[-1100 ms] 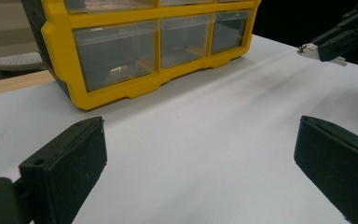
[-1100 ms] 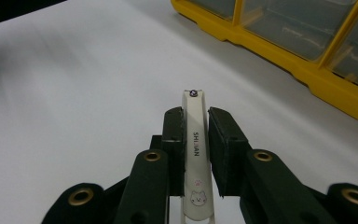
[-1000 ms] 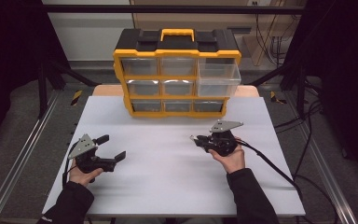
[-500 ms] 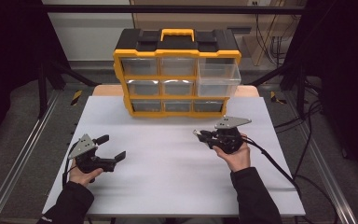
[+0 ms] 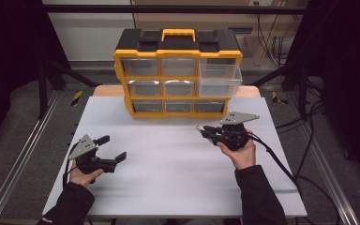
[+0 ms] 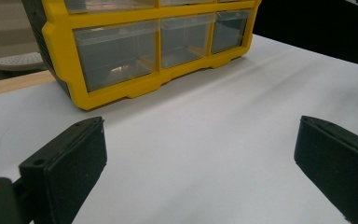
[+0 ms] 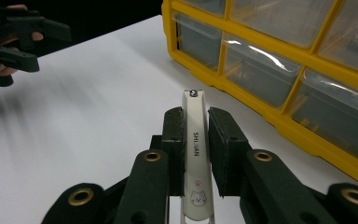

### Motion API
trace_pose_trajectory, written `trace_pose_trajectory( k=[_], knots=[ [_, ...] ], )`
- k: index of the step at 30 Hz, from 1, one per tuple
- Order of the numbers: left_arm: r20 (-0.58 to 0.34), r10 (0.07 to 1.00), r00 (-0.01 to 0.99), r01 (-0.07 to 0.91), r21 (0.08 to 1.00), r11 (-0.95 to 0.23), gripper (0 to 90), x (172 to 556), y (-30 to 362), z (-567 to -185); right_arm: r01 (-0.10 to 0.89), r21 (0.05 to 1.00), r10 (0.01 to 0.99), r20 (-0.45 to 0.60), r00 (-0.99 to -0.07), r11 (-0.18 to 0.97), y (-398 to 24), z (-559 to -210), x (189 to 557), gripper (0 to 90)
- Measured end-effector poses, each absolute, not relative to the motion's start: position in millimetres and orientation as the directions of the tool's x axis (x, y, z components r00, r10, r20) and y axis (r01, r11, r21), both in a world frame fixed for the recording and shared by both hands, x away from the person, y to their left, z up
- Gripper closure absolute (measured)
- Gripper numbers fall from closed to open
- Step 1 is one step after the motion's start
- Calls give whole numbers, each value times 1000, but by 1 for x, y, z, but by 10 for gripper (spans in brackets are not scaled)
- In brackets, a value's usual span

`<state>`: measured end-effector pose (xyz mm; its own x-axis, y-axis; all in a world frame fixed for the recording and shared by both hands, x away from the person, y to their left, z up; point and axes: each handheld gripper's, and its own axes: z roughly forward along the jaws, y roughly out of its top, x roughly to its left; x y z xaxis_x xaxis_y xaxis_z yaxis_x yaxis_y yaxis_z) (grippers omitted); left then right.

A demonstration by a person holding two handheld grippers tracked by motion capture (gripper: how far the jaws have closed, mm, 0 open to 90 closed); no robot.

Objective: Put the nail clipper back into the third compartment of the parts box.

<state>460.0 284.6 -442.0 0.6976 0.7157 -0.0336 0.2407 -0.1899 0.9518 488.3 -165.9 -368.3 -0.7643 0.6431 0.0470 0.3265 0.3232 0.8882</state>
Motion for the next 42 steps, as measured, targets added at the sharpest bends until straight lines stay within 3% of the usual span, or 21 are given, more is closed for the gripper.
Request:
trace_pose_trajectory(
  k=[42],
  knots=[
    [-33, 717, 697, 241, 952, -190, 20, 460, 285, -442, 221, 923, 653, -41, -757, 315, -172, -283, 477, 772]
  ],
)
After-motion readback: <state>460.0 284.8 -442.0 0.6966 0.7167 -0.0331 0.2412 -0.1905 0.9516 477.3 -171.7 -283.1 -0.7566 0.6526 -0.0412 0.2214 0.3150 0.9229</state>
